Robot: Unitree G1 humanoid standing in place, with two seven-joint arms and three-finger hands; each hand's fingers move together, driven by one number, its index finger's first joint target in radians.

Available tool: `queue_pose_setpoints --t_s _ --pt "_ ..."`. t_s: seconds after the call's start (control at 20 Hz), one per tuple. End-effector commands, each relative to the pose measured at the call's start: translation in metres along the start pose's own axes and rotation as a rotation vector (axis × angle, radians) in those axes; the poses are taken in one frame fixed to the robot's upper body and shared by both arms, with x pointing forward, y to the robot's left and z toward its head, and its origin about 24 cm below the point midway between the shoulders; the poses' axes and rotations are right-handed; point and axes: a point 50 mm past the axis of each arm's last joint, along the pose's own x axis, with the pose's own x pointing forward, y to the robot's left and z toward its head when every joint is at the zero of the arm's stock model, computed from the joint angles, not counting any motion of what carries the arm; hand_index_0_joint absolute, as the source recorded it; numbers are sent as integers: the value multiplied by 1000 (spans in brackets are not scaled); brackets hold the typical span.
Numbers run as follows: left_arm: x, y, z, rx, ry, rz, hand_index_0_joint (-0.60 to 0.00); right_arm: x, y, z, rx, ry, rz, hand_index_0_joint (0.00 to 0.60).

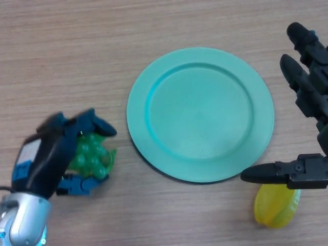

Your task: Pick up the green grapes and place it on the plate

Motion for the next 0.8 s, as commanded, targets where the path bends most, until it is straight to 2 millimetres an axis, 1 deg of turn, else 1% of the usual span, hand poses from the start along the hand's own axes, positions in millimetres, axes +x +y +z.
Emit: queue_pose_setpoints --t_s 0.05,0.1,0.15,0.2,0.25,0.35,0.4,0.45,0.5,0.55,0.6,0.65,0.7,0.75,0.8 --pt "8 30 37 -17 -198 219 -600 -2 -3 31 -58 -198 -29 0" --pt "12 31 44 -26 -224 228 -600 -2 -3 32 -60 -201 -28 0" --pt "19 29 55 16 -284 259 -600 -2 -2 34 -62 -203 -27 0" --pt "23 27 62 18 -332 289 -600 -2 -2 33 -65 -207 -30 0" --pt "28 23 73 2 -390 308 -600 -1 -2 33 -72 -212 -35 0" --pt "37 13 87 -46 -426 296 -600 -2 -1 34 -79 -208 -33 0" --pt "39 7 92 -77 -442 269 -600 -2 -2 34 -82 -208 -33 0" --pt "42 -4 97 -77 -452 190 -600 -2 -2 35 -87 -209 -33 0" --pt "43 -9 99 -74 -442 124 -600 -2 -2 34 -88 -208 -34 0" --pt "46 -7 104 -160 -427 95 -600 -3 -3 34 -86 -208 -37 0" --pt "46 -3 106 -273 -418 107 -600 -3 -3 34 -87 -210 -41 0" --pt "46 5 104 -440 -399 163 -600 -4 -4 33 -95 -215 -49 0" --pt "47 5 104 -445 -396 166 -550 -4 -5 33 -95 -215 -49 0" --pt "47 5 102 -449 -379 169 -399 -4 -5 32 -95 -214 -49 0" --pt "48 5 100 -451 -363 171 -300 -5 -5 32 -96 -213 -50 0"
